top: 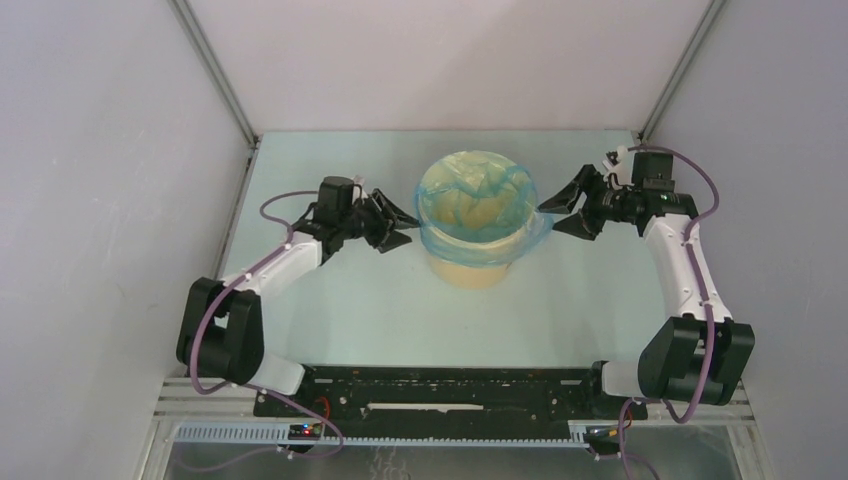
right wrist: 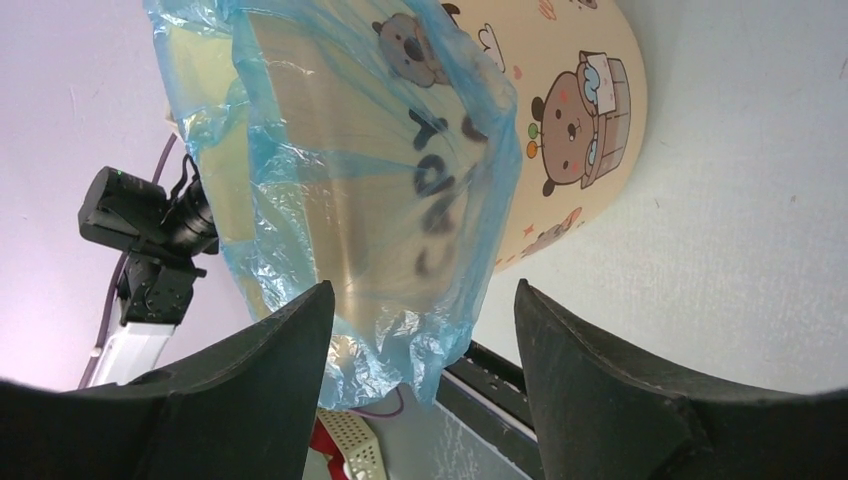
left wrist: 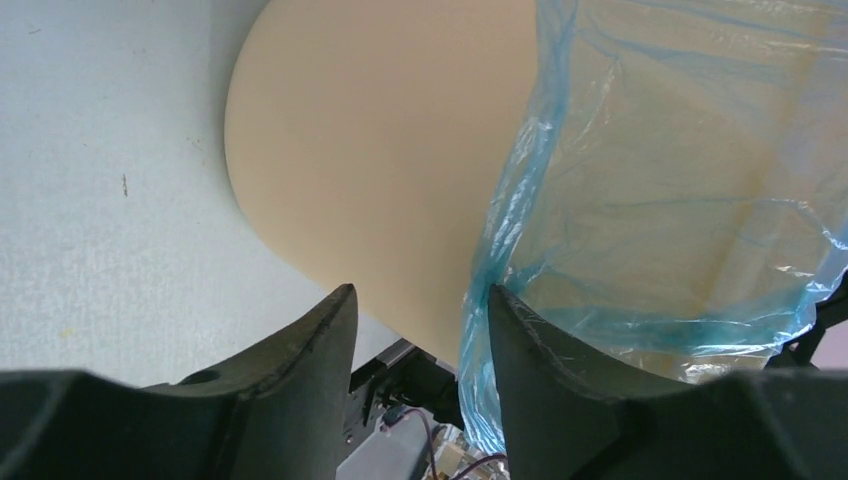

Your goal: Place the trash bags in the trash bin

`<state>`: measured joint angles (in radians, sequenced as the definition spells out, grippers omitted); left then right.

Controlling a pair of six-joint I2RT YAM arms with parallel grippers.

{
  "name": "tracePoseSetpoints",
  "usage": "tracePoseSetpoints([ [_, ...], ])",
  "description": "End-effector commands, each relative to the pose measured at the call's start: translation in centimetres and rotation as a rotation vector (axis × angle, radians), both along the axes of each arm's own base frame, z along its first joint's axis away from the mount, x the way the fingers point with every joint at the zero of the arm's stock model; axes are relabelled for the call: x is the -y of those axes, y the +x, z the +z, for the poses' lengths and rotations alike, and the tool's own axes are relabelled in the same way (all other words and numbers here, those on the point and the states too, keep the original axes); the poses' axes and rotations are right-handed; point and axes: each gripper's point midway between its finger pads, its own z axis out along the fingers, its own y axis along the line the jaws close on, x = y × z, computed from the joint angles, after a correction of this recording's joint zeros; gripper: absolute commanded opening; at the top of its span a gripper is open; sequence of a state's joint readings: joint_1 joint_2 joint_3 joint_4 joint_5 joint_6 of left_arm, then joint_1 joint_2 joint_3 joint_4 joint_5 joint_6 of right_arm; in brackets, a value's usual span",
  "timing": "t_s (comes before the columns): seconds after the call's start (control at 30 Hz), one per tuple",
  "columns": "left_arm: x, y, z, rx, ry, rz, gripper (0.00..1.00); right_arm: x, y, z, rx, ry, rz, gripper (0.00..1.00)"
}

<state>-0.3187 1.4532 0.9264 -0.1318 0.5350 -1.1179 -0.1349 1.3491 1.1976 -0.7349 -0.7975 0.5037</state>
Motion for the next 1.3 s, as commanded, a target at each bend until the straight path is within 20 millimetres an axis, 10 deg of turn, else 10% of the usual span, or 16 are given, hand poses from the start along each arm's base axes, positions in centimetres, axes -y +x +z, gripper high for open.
tracePoseSetpoints([
  [0.0, 0.4, 0.1, 2.1, 0.100, -0.059, -0.008, 0.59, 0.3, 0.0, 0.3, 0.029, 0.012, 0.020, 0.74],
  [0.4, 1.1, 0.6, -0.2, 0.020, -0.123, 0.025, 0.03, -0.7, 2.0, -3.8, -0.018, 0.124, -0.010, 0.29],
  [0.67, 0.9, 0.1, -3.8, -0.063, -0.028, 0.030, 0.00, -0.9, 2.8, -8.2, -0.074, 0.048, 0.012, 0.13],
  [0.97, 0.1, -1.1, -3.7, -0.056, 0.050, -0.028, 0.04, 1.0, 3.0, -7.2, -0.065, -0.103, -0.002, 0.40],
  [1.27, -3.0, -2.9, -1.3, 0.042, 0.252, -0.074, 0.46, 6.8, 1.6, -0.4, -0.030, -0.453, -0.163, 0.75],
])
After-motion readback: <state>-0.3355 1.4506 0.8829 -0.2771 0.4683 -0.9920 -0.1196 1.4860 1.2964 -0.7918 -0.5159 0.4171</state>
